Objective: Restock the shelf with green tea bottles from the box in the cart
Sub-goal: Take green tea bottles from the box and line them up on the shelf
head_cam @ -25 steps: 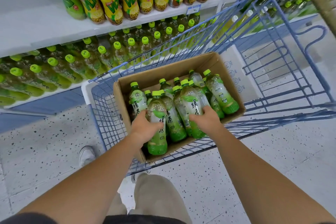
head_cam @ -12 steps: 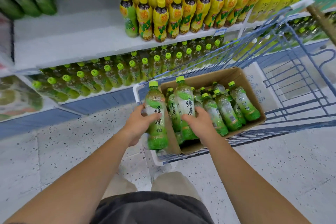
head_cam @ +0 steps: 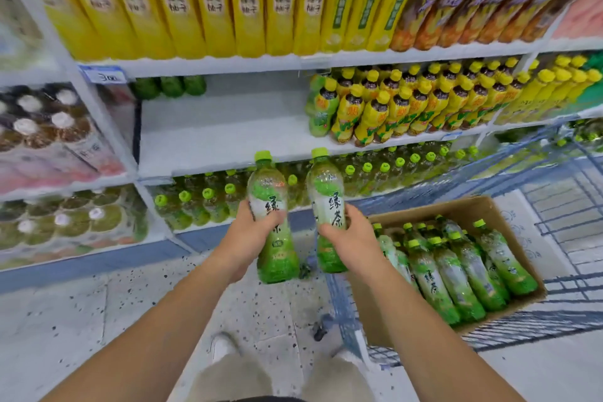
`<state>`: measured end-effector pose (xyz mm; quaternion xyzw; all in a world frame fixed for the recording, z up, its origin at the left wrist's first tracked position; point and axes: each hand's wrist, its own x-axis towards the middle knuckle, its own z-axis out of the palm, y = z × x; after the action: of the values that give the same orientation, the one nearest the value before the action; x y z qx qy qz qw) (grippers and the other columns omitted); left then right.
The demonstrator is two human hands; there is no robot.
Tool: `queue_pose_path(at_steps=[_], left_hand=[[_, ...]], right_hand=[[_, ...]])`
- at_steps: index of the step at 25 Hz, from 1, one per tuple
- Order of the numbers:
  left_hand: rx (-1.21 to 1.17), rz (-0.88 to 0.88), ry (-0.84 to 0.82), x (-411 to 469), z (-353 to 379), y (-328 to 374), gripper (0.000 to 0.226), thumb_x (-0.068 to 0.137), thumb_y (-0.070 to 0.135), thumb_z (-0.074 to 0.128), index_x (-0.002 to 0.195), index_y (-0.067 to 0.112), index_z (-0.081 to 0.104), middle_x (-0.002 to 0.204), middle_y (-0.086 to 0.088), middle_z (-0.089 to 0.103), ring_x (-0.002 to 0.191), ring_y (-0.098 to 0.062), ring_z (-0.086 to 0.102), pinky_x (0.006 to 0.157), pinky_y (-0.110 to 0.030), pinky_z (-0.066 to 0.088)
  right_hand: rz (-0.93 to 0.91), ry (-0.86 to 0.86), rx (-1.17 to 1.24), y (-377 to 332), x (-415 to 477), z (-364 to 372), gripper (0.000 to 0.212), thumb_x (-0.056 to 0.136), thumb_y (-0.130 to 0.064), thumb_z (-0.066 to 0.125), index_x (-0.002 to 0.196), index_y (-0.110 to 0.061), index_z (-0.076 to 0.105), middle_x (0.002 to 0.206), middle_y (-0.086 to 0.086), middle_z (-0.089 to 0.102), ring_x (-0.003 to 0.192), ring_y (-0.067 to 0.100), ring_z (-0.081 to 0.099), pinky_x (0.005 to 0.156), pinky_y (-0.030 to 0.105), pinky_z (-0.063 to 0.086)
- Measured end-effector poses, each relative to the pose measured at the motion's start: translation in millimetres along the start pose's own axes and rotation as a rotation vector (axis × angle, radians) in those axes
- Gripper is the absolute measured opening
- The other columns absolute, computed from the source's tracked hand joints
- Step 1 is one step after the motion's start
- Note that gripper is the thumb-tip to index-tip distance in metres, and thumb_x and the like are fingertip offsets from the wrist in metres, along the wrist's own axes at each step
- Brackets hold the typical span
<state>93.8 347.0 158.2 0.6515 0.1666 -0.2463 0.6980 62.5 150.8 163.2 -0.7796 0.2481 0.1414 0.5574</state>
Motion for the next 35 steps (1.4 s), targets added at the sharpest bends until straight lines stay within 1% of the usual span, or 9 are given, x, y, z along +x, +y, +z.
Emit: queue_pose_path(at_steps=[2, 6, 11, 13, 16, 20, 24, 30, 35], left_hand=[[0.043, 0.051, -0.006, 9, -31, 17, 0.043, 0.094, 0.022, 0.068, 0.128, 0.025, 0.043, 0.114, 0.001, 0.062, 0.099, -0.014, 0.064, 0.073, -0.033, 0.053], [0.108, 0.127, 0.009, 38, -78, 47, 0.044, 0.087, 0.021, 0.075, 0.123, 0.025, 0.050, 0.111, -0.001, 0.067, 0.098, -0.017, 0.068, 0.083, -0.041, 0.058], [0.125, 0.220, 0.116, 89, -102, 70, 0.042, 0.083, 0.023, 0.080, 0.116, 0.026, 0.054, 0.103, 0.002, 0.070, 0.090, -0.012, 0.070, 0.076, -0.034, 0.059], [0.134, 0.266, 0.153, 115, -109, 72, 0.040, 0.082, 0.021, 0.081, 0.112, 0.028, 0.056, 0.099, 0.005, 0.070, 0.085, -0.006, 0.069, 0.069, -0.026, 0.056], [0.179, 0.342, 0.201, 160, -123, 63, 0.043, 0.079, 0.024, 0.084, 0.112, 0.030, 0.058, 0.099, 0.008, 0.071, 0.086, -0.003, 0.068, 0.071, -0.024, 0.056], [0.180, 0.444, 0.248, 217, -143, 46, 0.044, 0.078, 0.019, 0.085, 0.114, 0.028, 0.061, 0.095, 0.008, 0.072, 0.080, 0.002, 0.068, 0.062, -0.012, 0.052], [0.151, 0.559, 0.261, 268, -152, 31, 0.045, 0.078, 0.016, 0.084, 0.112, 0.035, 0.062, 0.095, 0.010, 0.074, 0.085, -0.002, 0.070, 0.064, -0.014, 0.053], [0.156, 0.762, 0.209, 330, -156, 25, 0.062, 0.079, 0.016, 0.084, 0.130, 0.034, 0.054, 0.113, 0.017, 0.071, 0.107, -0.003, 0.067, 0.092, -0.030, 0.054], [0.185, 0.923, 0.128, 362, -160, 21, 0.064, 0.084, 0.010, 0.079, 0.136, 0.030, 0.050, 0.120, 0.014, 0.069, 0.113, -0.004, 0.065, 0.099, -0.036, 0.052]], right_hand=[[-0.034, 0.007, -0.003, -25, 9, 28, 0.040, 0.087, -0.022, 0.070, 0.124, -0.024, 0.053, 0.105, -0.012, 0.067, 0.079, -0.005, 0.059, 0.060, 0.013, 0.047], [-0.117, 0.043, 0.036, -60, 33, 72, 0.035, 0.083, -0.021, 0.074, 0.111, -0.033, 0.058, 0.103, -0.008, 0.071, 0.088, 0.006, 0.068, 0.076, 0.028, 0.057], [-0.170, 0.081, 0.080, -78, 82, 112, 0.036, 0.082, -0.019, 0.075, 0.113, -0.032, 0.060, 0.100, -0.009, 0.071, 0.091, 0.008, 0.068, 0.082, 0.034, 0.057], [-0.201, 0.090, 0.089, -79, 110, 123, 0.033, 0.082, -0.019, 0.074, 0.111, -0.031, 0.062, 0.097, -0.009, 0.073, 0.088, 0.007, 0.069, 0.079, 0.032, 0.057], [-0.262, 0.084, 0.104, -76, 158, 137, 0.030, 0.082, -0.017, 0.074, 0.107, -0.031, 0.063, 0.095, -0.010, 0.073, 0.083, 0.003, 0.069, 0.073, 0.026, 0.054], [-0.357, 0.120, 0.130, -67, 221, 164, 0.033, 0.081, -0.019, 0.076, 0.109, -0.032, 0.063, 0.095, -0.013, 0.073, 0.086, 0.005, 0.069, 0.076, 0.030, 0.056], [-0.470, 0.141, 0.173, -61, 274, 192, 0.034, 0.082, -0.017, 0.077, 0.110, -0.030, 0.061, 0.095, -0.012, 0.072, 0.083, 0.000, 0.068, 0.072, 0.024, 0.054], [-0.648, 0.182, 0.198, -51, 335, 215, 0.044, 0.084, -0.016, 0.077, 0.119, -0.027, 0.053, 0.103, -0.012, 0.068, 0.087, -0.005, 0.065, 0.067, 0.011, 0.050], [-0.795, 0.136, 0.234, -41, 370, 231, 0.055, 0.088, -0.012, 0.073, 0.132, -0.025, 0.042, 0.112, -0.005, 0.065, 0.101, 0.009, 0.065, 0.082, 0.028, 0.055]])
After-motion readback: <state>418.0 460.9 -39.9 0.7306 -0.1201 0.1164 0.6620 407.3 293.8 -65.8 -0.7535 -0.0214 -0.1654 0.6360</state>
